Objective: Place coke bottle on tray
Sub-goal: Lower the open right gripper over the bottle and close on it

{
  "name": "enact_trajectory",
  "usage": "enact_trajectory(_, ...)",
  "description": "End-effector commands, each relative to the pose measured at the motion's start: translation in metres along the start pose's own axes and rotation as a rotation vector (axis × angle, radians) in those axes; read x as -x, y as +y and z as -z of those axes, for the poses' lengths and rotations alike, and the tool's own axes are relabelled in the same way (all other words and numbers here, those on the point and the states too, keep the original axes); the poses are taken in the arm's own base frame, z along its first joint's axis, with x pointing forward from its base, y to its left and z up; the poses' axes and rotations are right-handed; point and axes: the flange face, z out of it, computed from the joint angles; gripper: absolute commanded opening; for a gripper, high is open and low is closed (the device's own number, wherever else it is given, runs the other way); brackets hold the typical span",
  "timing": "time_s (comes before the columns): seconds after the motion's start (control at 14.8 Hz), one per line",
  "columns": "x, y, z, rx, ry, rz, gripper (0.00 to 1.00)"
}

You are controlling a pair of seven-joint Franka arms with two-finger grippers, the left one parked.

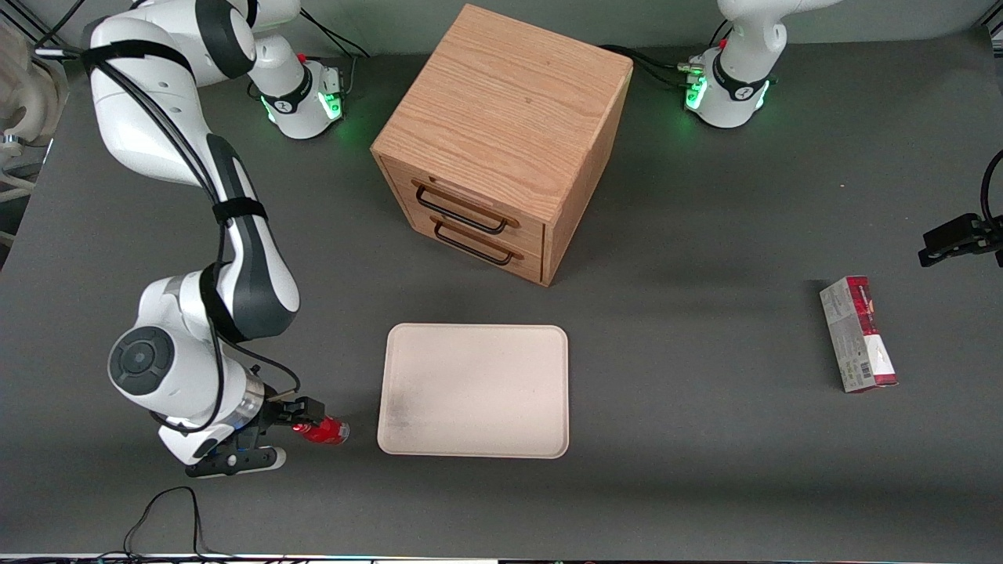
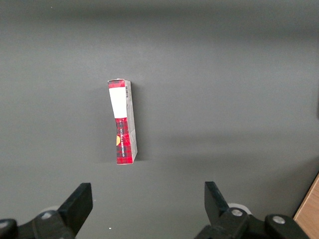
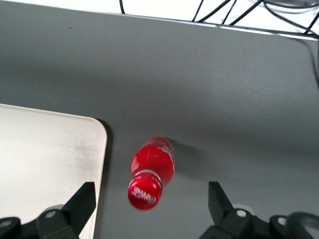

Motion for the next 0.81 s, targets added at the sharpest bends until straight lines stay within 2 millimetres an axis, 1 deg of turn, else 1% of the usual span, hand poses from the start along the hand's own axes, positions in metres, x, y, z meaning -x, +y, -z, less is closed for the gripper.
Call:
enact_trajectory(0.0, -0.006, -0.002, -0.005, -0.004, 0.011, -0.003, 1.0)
enact_trajectory(0.2, -0.005, -0.002, -0.016, -0.003, 0.0, 0.025, 0.99)
enact_trajectory(0.27, -0.004, -0.002, -0.02, -0.002, -0.005, 0.025, 0.95)
enact_trajectory(0.34, -0.004, -0.002, -0.02, -0.002, -0.005, 0.023, 0.91)
enact_trajectory(0.41, -0.004, -0.002, -0.02, -0.002, -0.005, 0.02, 0.81)
enact_trajectory(0.61, -0.004, -0.002, -0.021, -0.002, -0.006, 0.014, 0.31)
enact_trajectory(0.75, -0.004, -0.002, -0.02, -0.006, -0.007, 0.006, 0.0)
